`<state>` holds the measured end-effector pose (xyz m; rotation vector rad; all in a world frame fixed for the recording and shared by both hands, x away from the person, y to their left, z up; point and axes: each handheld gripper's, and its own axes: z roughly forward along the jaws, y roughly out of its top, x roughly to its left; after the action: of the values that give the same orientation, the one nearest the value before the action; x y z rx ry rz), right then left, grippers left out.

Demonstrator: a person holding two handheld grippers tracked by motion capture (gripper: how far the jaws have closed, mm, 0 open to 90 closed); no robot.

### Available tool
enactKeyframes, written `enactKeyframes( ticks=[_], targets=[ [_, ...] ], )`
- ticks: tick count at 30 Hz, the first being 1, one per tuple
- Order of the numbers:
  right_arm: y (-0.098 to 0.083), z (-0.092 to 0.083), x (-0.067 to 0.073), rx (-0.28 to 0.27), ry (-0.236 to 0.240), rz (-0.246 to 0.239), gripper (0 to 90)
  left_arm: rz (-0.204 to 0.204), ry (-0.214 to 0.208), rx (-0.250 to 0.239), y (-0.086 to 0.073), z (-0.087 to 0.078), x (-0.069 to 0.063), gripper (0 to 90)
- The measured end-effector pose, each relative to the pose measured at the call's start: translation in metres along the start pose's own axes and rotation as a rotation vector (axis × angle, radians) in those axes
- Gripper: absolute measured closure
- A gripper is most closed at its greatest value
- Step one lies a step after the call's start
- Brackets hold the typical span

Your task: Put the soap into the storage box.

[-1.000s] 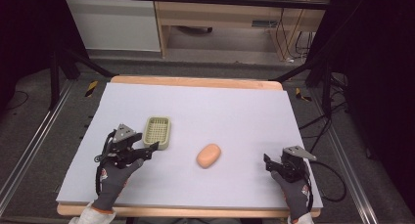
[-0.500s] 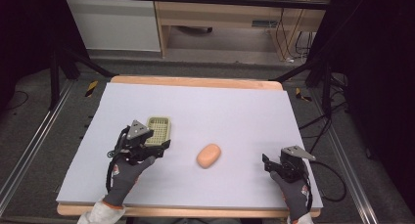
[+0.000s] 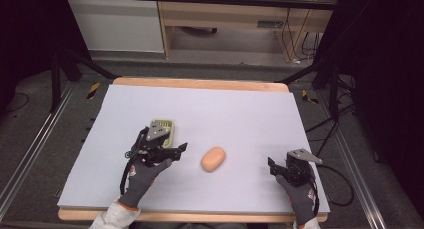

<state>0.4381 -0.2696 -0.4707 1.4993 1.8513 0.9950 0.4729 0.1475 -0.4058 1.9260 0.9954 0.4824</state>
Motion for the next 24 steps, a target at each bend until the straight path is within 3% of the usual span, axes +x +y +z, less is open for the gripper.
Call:
enactKeyframes(
  ticks=[24],
  targets=[
    [0.002,0.0,0.001,-0.006,-0.002,-0.011,28.0,0.063,-0.049,0.058,0.006,0.031,-0.028,24.7]
  ],
)
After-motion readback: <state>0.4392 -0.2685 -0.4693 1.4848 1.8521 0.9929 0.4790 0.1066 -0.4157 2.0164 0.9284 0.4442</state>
